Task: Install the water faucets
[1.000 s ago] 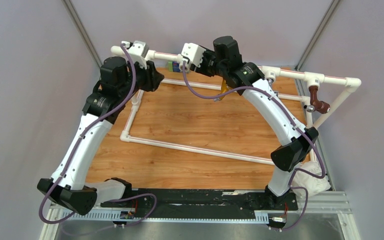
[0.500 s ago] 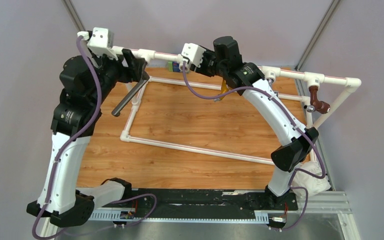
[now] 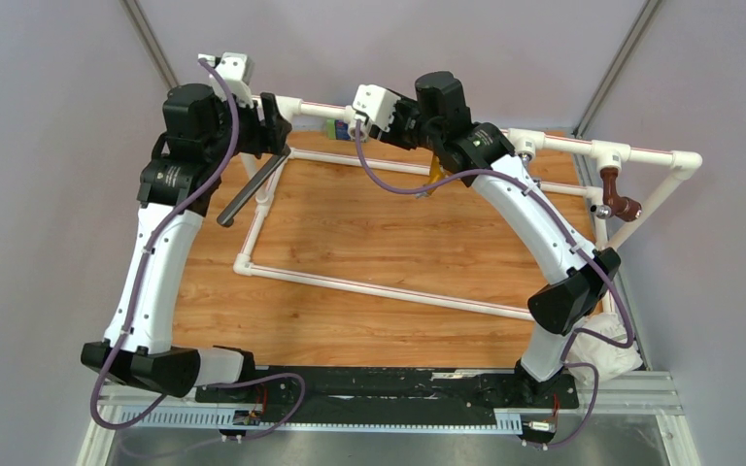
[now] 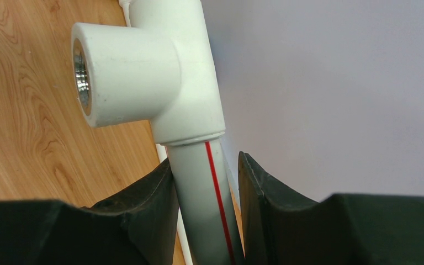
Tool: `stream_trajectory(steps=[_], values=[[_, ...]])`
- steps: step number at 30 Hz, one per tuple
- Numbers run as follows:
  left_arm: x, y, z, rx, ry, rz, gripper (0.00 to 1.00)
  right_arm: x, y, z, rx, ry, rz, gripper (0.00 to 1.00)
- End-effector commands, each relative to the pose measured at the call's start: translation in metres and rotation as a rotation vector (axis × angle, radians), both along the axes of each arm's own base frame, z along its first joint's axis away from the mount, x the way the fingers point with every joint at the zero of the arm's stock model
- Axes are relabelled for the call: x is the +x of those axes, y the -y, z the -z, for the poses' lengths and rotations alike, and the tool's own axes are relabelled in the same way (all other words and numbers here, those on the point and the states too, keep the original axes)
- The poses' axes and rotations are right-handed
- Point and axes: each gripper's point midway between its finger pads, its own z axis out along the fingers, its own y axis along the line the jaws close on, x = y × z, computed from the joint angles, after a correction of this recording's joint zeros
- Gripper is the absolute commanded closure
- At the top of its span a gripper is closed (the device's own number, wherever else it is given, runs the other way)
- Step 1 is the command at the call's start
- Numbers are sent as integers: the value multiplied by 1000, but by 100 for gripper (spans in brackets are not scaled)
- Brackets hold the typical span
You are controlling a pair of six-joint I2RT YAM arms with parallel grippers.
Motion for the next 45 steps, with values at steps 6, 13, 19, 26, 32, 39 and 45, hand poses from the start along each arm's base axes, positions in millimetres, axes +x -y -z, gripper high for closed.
stream_trajectory(steps=[6, 13, 19, 26, 32, 39, 45], values=[[-8, 20, 4, 105, 28, 197, 69, -19, -40, 11, 119, -96, -91, 94], [-24, 51, 22, 277, 21, 329, 79, -18, -41, 10, 124, -98, -96, 94], [-33, 76, 54, 389, -46, 427, 68, -18, -41, 11, 123, -98, -95, 93], [-31, 79, 65, 306, -102, 376, 50, -18, -42, 13, 121, -101, -96, 93], [-31, 88, 68, 204, -118, 363, 35, -19, -41, 11, 123, -98, -95, 93], [-21, 78, 86, 146, -194, 226, 42, -19, -40, 13, 120, -99, -94, 93], [-23, 96, 101, -7, -231, 239, 57, -20, -40, 12, 121, -101, -91, 93]])
